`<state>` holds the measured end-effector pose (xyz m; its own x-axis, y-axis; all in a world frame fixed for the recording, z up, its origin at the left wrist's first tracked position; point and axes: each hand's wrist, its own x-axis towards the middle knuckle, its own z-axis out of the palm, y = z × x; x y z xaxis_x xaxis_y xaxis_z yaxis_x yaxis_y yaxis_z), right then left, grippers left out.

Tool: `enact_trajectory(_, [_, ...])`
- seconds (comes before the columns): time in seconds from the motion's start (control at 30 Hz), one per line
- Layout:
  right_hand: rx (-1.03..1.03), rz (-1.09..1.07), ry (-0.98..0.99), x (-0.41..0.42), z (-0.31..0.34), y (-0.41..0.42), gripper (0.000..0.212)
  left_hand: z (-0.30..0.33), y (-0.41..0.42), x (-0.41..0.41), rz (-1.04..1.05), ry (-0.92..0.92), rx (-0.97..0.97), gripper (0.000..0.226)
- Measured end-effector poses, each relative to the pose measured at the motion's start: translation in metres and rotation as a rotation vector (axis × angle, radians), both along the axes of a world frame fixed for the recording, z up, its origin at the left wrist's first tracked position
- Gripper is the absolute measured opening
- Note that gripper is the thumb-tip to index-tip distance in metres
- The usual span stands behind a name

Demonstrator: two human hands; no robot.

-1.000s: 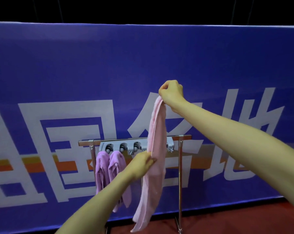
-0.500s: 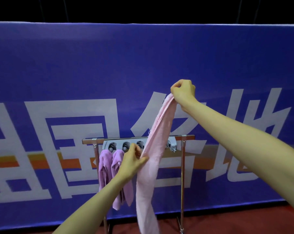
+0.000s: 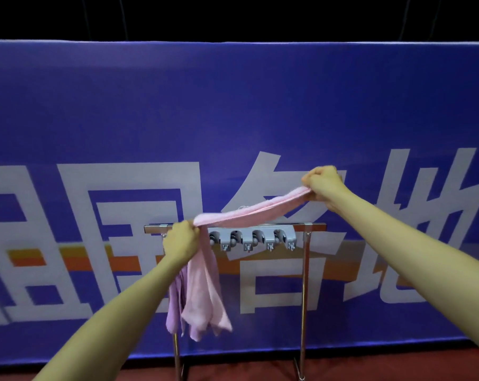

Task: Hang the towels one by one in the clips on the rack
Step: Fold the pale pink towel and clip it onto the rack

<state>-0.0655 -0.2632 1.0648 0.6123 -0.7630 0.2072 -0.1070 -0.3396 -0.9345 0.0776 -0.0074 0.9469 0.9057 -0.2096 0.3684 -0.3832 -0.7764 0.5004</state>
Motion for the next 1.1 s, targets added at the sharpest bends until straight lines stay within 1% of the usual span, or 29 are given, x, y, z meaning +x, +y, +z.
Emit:
enact_trajectory(0.03, [0.063,0.042,0.060,-0.002,-0.006,-0.001,0.014,0.011,0.003,0.004,0.009,-0.014,-0.062,0.032])
enact_trajectory(0.1, [0.089,0.127,0.242,-0.007,-0.015,0.001,0.014,0.033,0.007,0.005,-0.002,-0.075,-0.139,0.031])
enact_trajectory(0.2, [0.041,0.221,0.505,-0.010,-0.032,0.006,0.021,0.063,0.007,0.003,-0.022,-0.172,-0.151,0.030])
enact_trajectory(0.27, [-0.047,0.284,0.631,-0.010,-0.043,0.013,0.015,0.078,0.008,0.003,-0.048,-0.210,-0.164,0.028])
enact_trajectory(0.3, [-0.092,0.319,0.651,-0.009,-0.048,0.017,0.010,0.084,0.008,0.004,-0.067,-0.226,-0.164,0.027])
enact_trajectory(0.37, [-0.112,0.374,0.599,-0.005,-0.054,0.025,0.006,0.093,0.009,0.006,-0.109,-0.238,-0.126,0.023])
enact_trajectory(0.47, [-0.081,0.399,0.435,0.006,-0.055,0.035,0.009,0.101,0.011,0.005,-0.198,-0.254,-0.074,0.020])
enact_trajectory(0.57, [-0.005,0.435,0.280,0.018,-0.051,0.049,0.014,0.100,0.015,0.011,-0.311,-0.252,-0.104,0.020])
enact_trajectory(0.67, [0.086,0.533,0.153,0.028,-0.046,0.066,0.019,0.099,0.022,0.013,-0.338,-0.250,-0.113,0.019])
enact_trajectory(0.73, [0.140,0.610,0.101,0.035,-0.042,0.079,0.025,0.099,0.026,0.008,-0.346,-0.264,-0.093,0.019])
enact_trajectory(0.87, [0.222,0.688,0.083,0.045,-0.034,0.098,0.039,0.101,0.026,-0.003,-0.383,-0.354,0.006,0.017])
enact_trajectory(0.93, [0.264,0.691,0.062,0.048,-0.032,0.102,0.036,0.101,0.027,-0.005,-0.395,-0.384,0.017,0.015])
enact_trajectory(1.0, [0.299,0.698,0.031,0.050,-0.030,0.102,0.024,0.100,0.028,-0.006,-0.410,-0.383,0.008,0.015])
enact_trajectory(1.07, [0.326,0.709,-0.014,0.051,-0.027,0.100,0.012,0.099,0.027,-0.008,-0.426,-0.391,0.044,0.014])
enact_trajectory(1.1, [0.342,0.709,-0.035,0.051,-0.024,0.099,0.013,0.098,0.027,-0.010,-0.432,-0.402,0.079,0.012])
